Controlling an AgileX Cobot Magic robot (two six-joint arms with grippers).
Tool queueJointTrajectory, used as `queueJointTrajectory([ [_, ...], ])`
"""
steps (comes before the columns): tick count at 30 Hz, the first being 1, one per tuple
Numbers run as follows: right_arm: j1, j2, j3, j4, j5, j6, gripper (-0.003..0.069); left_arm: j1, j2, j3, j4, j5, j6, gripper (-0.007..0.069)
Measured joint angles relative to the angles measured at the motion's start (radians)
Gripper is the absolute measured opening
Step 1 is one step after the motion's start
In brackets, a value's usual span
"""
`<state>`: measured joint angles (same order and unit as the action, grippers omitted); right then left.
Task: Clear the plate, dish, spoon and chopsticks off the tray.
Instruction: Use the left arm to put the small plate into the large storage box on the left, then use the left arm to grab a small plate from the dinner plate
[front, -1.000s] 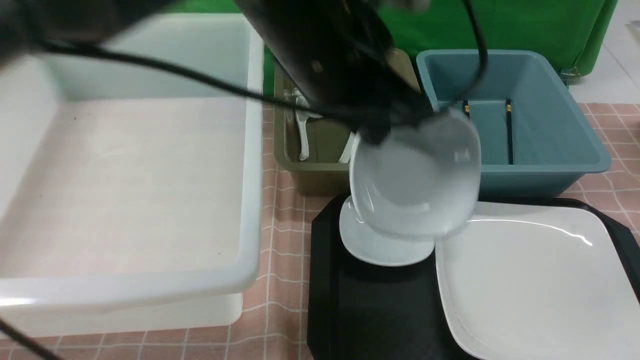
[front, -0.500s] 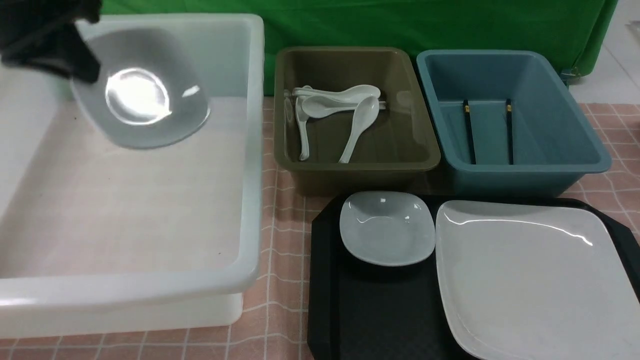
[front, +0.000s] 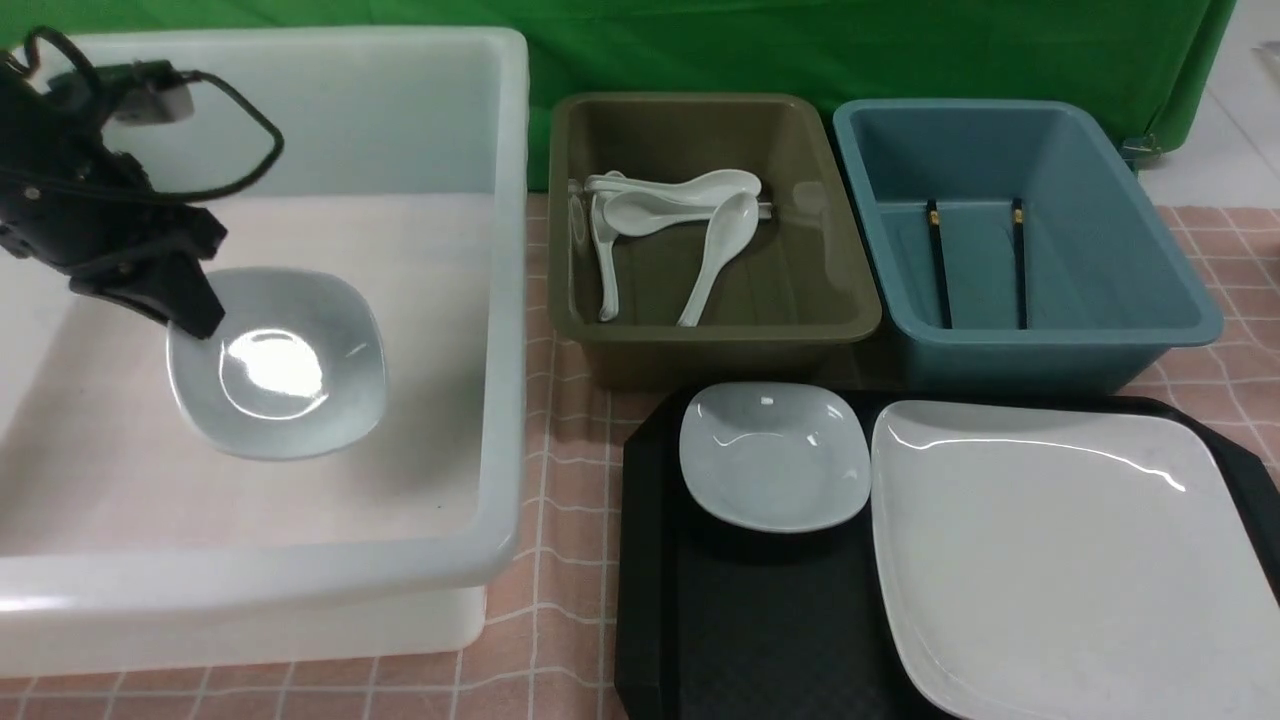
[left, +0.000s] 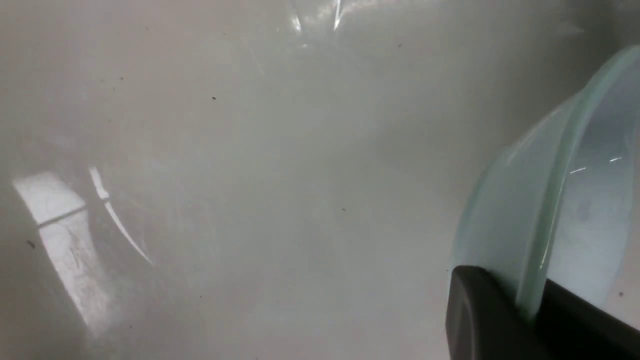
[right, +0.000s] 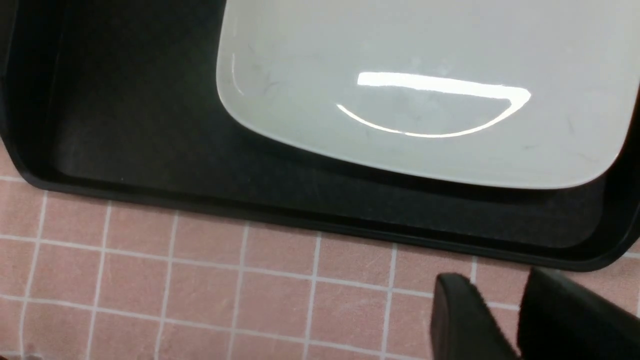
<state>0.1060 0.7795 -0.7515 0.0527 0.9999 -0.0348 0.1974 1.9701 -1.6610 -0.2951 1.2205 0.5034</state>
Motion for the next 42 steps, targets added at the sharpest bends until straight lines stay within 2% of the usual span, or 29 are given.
queueJointTrajectory([
  [4,0.0,0.0,0.0,0.0,0.0,0.0,0.0239,-0.012,0.067,-0.031,0.009,-0.017,0.044,0.0017],
  [11,0.0,0.0,0.0,0.0,0.0,0.0,0.0239,-0.04,0.126,-0.043,0.002,-0.158,0.088,0.0029],
  [17,0.0,0.0,0.0,0.0,0.0,0.0,0.0239,-0.055,0.133,-0.045,0.045,-0.225,0.088,0.0092],
  [20,0.0,0.0,0.0,0.0,0.0,0.0,0.0239,-0.055,0.134,-0.047,0.109,-0.247,0.024,0.0202],
  [22,0.0,0.0,0.0,0.0,0.0,0.0,0.0239,-0.055,0.133,-0.052,0.144,-0.25,-0.009,0.0247],
  [24,0.0,0.0,0.0,0.0,0.0,0.0,0.0239,-0.055,0.12,-0.08,0.22,-0.232,-0.081,0.0338],
  [27,0.0,0.0,0.0,0.0,0.0,0.0,0.0239,-0.055,0.085,-0.139,0.248,-0.17,-0.113,0.0388],
  [29,0.0,0.0,0.0,0.0,0.0,0.0,0.0239,-0.055,0.07,-0.162,0.239,-0.135,-0.115,0.0384],
  [30,0.0,0.0,0.0,0.0,0.0,0.0,0.0239,-0.055,0.045,-0.198,0.199,-0.092,-0.118,0.0356],
  [33,0.0,0.0,0.0,0.0,0.0,-0.001,0.0239,-0.066,-0.001,-0.238,0.116,-0.036,-0.118,0.0234],
  [35,0.0,0.0,0.0,0.0,0.0,-0.002,0.0239,-0.096,-0.058,-0.248,0.025,-0.019,-0.118,0.0084],
  [36,0.0,0.0,0.0,0.0,0.0,-0.002,0.0239,-0.121,-0.089,-0.248,-0.016,-0.015,-0.118,0.0046],
  [39,0.0,0.0,0.0,0.0,0.0,-0.002,0.0239,-0.206,-0.158,-0.236,-0.075,-0.013,-0.121,0.0003],
  [42,0.0,0.0,0.0,0.0,0.0,-0.003,0.0239,-0.36,-0.236,-0.179,-0.089,-0.013,-0.122,-0.0006],
])
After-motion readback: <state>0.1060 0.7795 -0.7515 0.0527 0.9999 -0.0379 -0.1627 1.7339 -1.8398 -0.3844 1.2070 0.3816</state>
